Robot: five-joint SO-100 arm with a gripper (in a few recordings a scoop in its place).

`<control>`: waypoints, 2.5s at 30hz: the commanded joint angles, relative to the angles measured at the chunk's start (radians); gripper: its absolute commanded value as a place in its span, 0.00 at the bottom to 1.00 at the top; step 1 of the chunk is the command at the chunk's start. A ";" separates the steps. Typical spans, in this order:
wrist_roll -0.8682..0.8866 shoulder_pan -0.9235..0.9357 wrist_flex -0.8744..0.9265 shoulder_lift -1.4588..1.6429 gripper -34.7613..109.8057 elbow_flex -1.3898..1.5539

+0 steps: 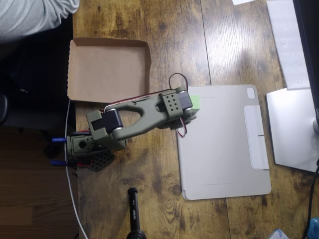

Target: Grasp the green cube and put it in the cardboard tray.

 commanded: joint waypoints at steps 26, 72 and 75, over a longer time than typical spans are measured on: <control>0.003 -0.014 0.012 0.023 0.24 0.012; 0.017 -0.051 0.015 0.037 0.24 -0.008; 0.055 -0.112 -0.011 0.021 0.24 -0.043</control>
